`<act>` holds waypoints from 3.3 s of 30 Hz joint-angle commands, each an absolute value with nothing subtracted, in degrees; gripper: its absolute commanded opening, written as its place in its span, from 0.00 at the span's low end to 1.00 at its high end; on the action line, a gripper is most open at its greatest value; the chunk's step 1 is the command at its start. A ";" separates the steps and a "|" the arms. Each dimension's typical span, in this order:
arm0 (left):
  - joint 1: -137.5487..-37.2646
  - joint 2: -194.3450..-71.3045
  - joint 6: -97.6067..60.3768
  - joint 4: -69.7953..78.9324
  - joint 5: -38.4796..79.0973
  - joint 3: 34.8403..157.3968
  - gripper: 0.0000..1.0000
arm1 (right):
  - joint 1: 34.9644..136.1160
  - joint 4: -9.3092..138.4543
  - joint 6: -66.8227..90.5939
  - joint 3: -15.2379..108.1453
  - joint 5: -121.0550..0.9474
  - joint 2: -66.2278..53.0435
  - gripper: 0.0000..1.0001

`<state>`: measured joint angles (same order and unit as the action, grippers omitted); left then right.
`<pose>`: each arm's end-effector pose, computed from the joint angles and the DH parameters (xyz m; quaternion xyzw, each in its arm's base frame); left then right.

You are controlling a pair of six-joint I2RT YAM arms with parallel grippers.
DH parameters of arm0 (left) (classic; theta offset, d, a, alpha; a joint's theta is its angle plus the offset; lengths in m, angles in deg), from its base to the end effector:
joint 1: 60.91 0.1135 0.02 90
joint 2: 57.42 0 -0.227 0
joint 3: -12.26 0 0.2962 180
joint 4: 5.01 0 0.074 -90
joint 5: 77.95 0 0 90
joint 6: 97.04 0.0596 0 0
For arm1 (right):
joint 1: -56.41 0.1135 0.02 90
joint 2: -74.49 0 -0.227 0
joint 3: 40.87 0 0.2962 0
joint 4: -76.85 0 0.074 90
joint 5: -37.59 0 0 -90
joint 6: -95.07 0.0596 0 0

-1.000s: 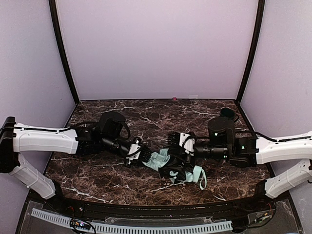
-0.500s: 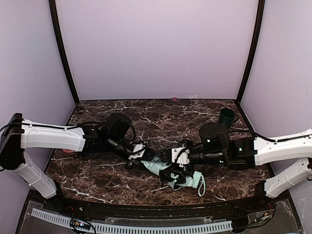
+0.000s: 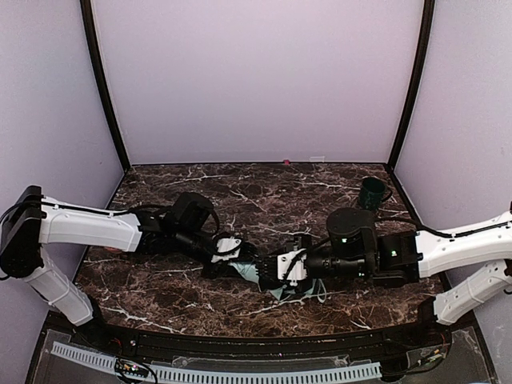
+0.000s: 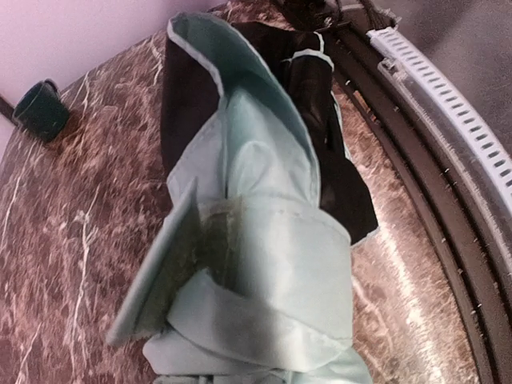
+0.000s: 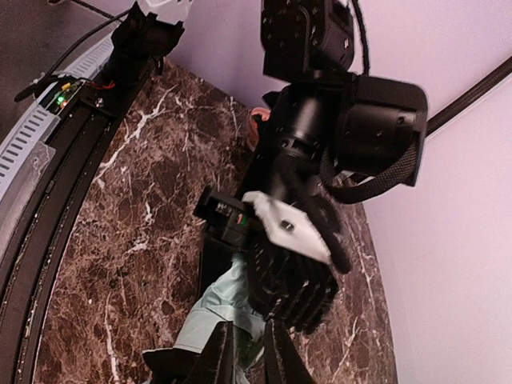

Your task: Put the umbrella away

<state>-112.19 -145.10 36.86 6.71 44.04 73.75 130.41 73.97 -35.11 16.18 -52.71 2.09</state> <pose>0.2099 -0.3122 0.1331 0.7193 0.4932 -0.2742 0.4053 0.1000 0.3499 0.2097 -0.6810 0.4389 0.1725 0.5602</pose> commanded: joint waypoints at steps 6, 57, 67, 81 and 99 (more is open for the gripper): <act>-112.00 -138.70 37.40 -6.57 27.86 65.37 0.00 | 119.98 83.95 -13.68 12.70 -57.43 14.17 0.22; -120.14 -119.75 70.46 0.79 26.96 65.67 0.00 | 110.45 11.04 -13.20 69.42 -100.54 -31.34 0.99; -121.20 -121.01 74.04 1.08 24.93 66.60 0.00 | 115.49 8.96 -14.11 73.23 -100.42 -36.26 0.98; -121.82 -120.87 75.58 0.37 25.43 68.11 0.00 | 117.94 18.86 -7.71 72.92 -94.24 -38.64 0.84; -121.82 -119.76 73.44 -8.86 6.33 61.93 0.59 | 113.67 31.40 -2.30 62.18 -85.33 -28.09 0.19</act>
